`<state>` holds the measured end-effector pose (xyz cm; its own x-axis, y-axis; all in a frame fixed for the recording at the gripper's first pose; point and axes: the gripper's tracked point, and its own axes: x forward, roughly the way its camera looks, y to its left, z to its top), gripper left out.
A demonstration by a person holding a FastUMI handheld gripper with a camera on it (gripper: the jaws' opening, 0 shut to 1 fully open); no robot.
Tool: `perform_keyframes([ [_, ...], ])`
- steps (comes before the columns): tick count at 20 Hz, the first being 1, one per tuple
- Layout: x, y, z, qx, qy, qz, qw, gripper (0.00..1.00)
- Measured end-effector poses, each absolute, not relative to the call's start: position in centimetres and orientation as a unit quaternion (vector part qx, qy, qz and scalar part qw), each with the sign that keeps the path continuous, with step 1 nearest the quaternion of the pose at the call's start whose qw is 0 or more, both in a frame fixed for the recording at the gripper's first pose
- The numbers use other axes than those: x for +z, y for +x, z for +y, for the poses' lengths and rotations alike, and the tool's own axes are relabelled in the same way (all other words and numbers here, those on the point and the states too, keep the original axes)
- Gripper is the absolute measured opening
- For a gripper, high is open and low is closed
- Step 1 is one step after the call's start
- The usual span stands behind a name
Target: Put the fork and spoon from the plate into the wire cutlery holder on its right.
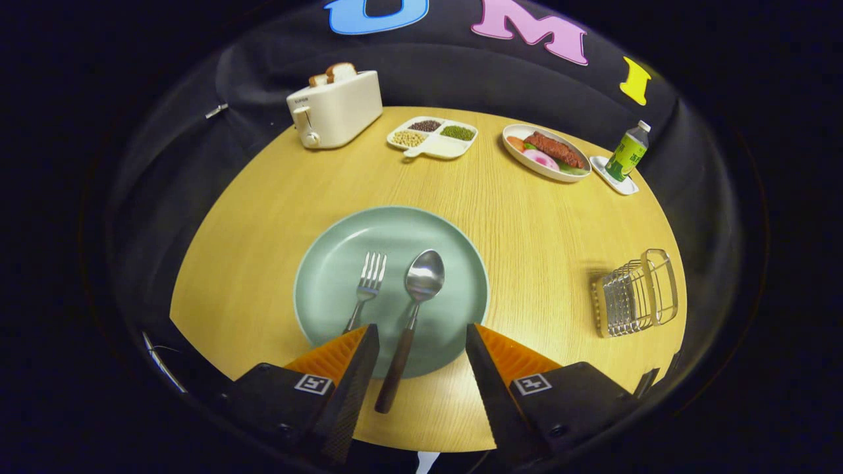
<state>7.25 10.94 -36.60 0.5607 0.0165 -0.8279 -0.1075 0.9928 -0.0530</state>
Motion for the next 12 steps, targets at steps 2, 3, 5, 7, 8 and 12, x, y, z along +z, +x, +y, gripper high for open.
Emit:
perform_keyframes([
  [2,-38.0,6.8,11.3,0.036,-0.051,0.490,0.870,0.83],
  [3,-38.2,6.9,11.1,0.032,-0.059,0.495,0.866,0.82],
  [5,-38.1,8.0,10.5,0.029,-0.085,0.489,0.867,0.78],
  [7,-38.1,8.8,11.0,0.039,-0.090,0.491,0.866,0.74],
  [8,-38.3,8.7,11.2,0.039,-0.088,0.498,0.862,0.75],
  [12,-39.0,8.5,11.4,0.046,-0.090,0.518,0.850,0.69],
])
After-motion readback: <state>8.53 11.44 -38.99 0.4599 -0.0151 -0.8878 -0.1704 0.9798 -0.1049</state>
